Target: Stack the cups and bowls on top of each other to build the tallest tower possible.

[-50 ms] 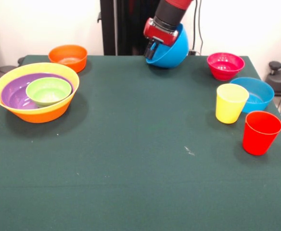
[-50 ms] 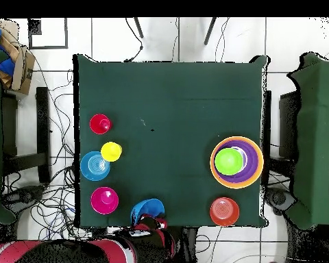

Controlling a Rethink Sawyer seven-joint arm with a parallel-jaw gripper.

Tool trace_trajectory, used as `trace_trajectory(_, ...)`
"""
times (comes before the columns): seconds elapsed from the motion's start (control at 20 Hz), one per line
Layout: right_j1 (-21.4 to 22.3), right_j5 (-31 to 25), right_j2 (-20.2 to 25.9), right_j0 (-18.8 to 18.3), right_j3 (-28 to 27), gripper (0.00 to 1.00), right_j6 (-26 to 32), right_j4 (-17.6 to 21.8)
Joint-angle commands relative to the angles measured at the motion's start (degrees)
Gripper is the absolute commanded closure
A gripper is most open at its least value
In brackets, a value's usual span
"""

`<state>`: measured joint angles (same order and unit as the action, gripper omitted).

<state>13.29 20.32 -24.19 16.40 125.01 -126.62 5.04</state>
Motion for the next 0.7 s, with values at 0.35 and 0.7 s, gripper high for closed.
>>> trace_trajectory(0.35,1.98,-0.90,6.12,-3.48,-6.71,1.00,-4.78,0.85)
trace_trajectory(0.7,4.06,-2.99,7.04,-4.49,-6.37,1.00,-4.16,1.39)
